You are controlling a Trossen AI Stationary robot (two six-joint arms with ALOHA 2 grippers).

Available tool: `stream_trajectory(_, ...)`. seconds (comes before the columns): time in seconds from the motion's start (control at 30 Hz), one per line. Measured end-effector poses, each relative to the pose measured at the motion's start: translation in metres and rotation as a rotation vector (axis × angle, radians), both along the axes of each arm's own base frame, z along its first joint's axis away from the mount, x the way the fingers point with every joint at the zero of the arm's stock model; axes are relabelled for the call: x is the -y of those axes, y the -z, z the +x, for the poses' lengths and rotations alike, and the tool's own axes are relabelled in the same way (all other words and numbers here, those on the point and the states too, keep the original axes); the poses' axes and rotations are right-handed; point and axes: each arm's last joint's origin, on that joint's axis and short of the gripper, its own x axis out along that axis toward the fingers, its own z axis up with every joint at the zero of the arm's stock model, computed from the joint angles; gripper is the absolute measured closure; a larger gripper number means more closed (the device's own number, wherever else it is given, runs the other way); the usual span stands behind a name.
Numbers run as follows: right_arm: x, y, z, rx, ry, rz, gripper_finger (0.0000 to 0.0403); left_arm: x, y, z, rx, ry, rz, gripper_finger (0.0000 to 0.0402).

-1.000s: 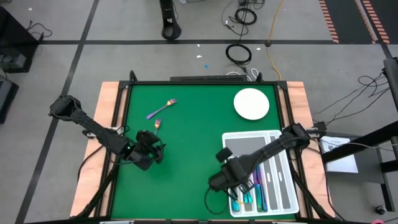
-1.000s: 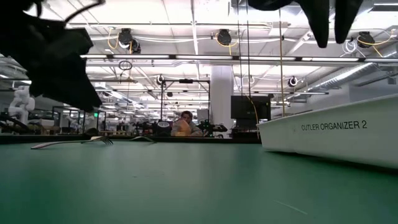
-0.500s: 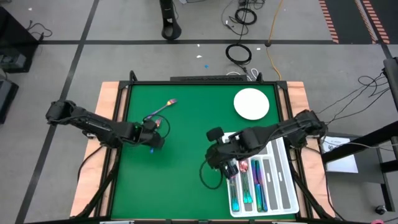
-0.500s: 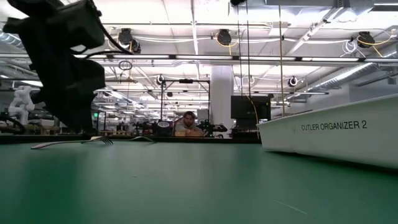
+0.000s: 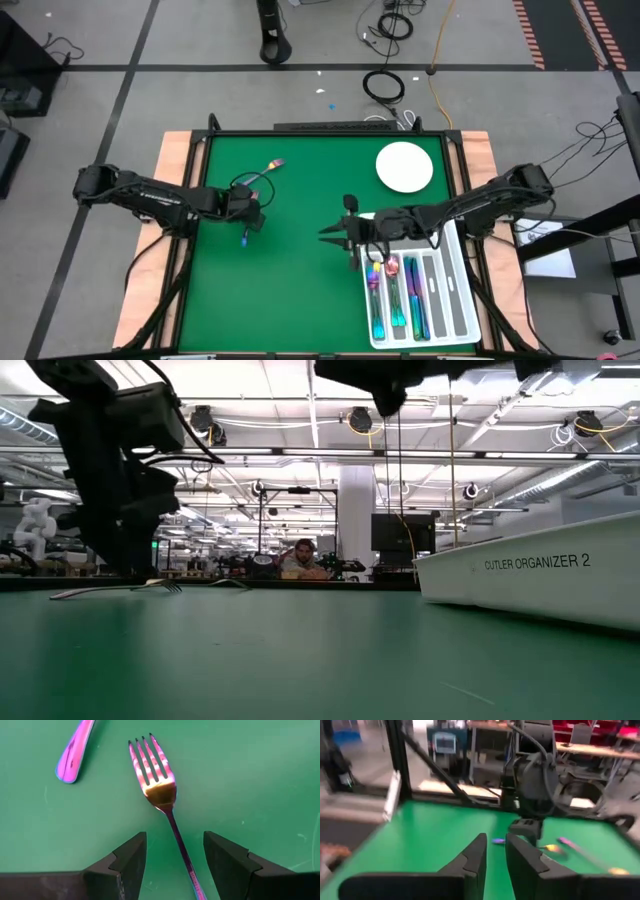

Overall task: Sort silverware
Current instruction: Put the bottom fork into the utensil organizer

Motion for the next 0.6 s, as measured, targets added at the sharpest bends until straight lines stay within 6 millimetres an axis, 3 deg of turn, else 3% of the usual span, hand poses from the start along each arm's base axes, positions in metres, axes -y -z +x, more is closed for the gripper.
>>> stream_trajectory(0.2, 0.003, 0.025, -0.009, -0.069, 0.028, 0.105, 0.0344, -0.003, 0.000, 0.001, 0.017, -0.015, -0.014, 0.0203)
stream_trajectory(0.6, 0.002, 0.020, -0.009, -0.025, 0.022, 0.124, 0.0344, -0.006, 0.018, 0.012, -0.005, -0.016, 0.021, 0.0203)
